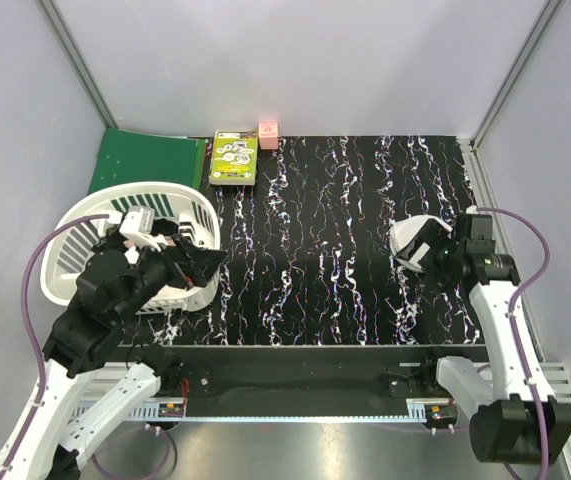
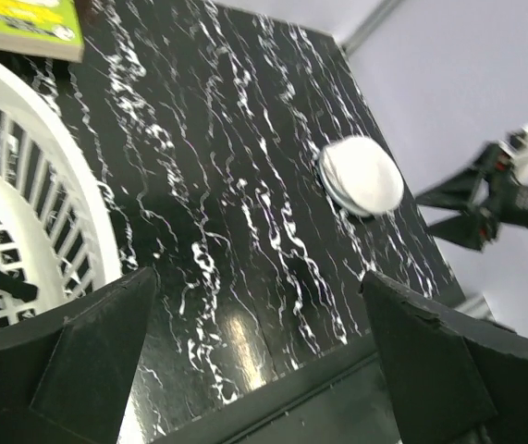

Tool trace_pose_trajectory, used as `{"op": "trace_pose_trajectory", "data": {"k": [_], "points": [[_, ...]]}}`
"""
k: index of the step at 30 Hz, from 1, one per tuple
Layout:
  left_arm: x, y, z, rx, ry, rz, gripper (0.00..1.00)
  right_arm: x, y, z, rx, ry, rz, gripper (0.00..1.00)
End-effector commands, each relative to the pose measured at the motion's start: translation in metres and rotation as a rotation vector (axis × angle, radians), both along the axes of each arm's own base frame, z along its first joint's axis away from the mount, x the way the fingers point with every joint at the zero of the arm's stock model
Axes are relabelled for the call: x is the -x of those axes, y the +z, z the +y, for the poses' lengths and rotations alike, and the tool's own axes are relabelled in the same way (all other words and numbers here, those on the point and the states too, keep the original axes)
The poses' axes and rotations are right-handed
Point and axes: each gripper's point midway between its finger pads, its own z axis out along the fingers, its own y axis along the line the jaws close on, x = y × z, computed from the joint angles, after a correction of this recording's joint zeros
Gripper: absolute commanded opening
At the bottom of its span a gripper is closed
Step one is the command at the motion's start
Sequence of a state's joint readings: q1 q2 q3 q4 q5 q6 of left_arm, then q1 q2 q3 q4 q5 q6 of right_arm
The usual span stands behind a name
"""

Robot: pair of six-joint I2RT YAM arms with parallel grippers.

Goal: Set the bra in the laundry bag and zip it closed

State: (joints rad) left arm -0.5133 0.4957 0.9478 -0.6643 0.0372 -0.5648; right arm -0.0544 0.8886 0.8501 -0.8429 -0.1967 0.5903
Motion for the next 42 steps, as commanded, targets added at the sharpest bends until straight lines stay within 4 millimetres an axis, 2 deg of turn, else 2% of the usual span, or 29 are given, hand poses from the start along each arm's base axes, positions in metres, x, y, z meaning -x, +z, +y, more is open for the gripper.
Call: {"op": "trace_pose_trajectory", "data": {"k": [1, 3, 4, 7, 11, 15, 16, 19, 23, 26, 30, 31, 34, 39, 40, 42], "points": [[0.013, 0.005, -0.024, 0.010, -0.162, 0.029, 0.99, -0.022, -0.011, -0.017, 0.088, -0.028, 0.000, 1.00], [0.015, 0.002, -0.032, 0.021, -0.205, 0.047, 0.99, -0.033, -0.020, -0.022, 0.110, -0.034, 0.009, 0.97], [0.015, 0.000, -0.034, 0.023, -0.218, 0.054, 0.99, -0.036, -0.032, -0.025, 0.120, -0.042, 0.059, 0.97], [0.019, -0.003, -0.041, 0.037, -0.261, 0.066, 0.99, -0.040, -0.052, -0.034, 0.170, -0.072, 0.124, 0.96], [0.023, -0.005, -0.049, 0.061, -0.310, 0.074, 0.97, -0.049, -0.063, -0.046, 0.234, -0.149, 0.143, 0.97], [0.029, -0.008, -0.058, 0.083, -0.375, 0.096, 0.94, -0.051, -0.076, -0.046, 0.251, -0.177, 0.185, 0.97], [0.030, -0.010, -0.060, 0.085, -0.385, 0.105, 0.93, -0.050, -0.081, -0.040, 0.266, -0.156, 0.199, 0.97], [0.030, -0.011, -0.062, 0.085, -0.399, 0.110, 0.91, -0.051, -0.091, -0.044, 0.311, -0.187, 0.218, 0.97], [0.032, -0.010, -0.064, 0.090, -0.412, 0.111, 0.90, -0.068, -0.086, -0.054, 0.378, -0.183, 0.176, 0.98], [0.035, -0.007, -0.066, 0.099, -0.435, 0.112, 0.90, -0.089, -0.079, -0.056, 0.412, -0.138, 0.124, 1.00], [0.037, -0.007, -0.069, 0.097, -0.458, 0.119, 0.90, -0.110, -0.079, -0.059, 0.466, -0.076, 0.133, 1.00], [0.037, -0.007, -0.070, 0.099, -0.464, 0.122, 0.90, -0.113, -0.084, -0.057, 0.467, -0.053, 0.142, 1.00], [0.037, -0.011, -0.072, 0.099, -0.477, 0.144, 0.90, -0.130, -0.085, -0.052, 0.463, -0.008, 0.099, 0.99], [0.037, -0.013, -0.074, 0.106, -0.485, 0.151, 0.89, -0.147, -0.102, -0.036, 0.433, 0.067, 0.099, 0.90], [0.038, -0.013, -0.074, 0.107, -0.486, 0.154, 0.89, -0.148, -0.106, -0.032, 0.429, 0.089, 0.104, 0.86], [0.039, -0.012, -0.074, 0.114, -0.486, 0.152, 0.89, -0.150, -0.111, -0.017, 0.446, 0.134, 0.110, 0.84]]}}
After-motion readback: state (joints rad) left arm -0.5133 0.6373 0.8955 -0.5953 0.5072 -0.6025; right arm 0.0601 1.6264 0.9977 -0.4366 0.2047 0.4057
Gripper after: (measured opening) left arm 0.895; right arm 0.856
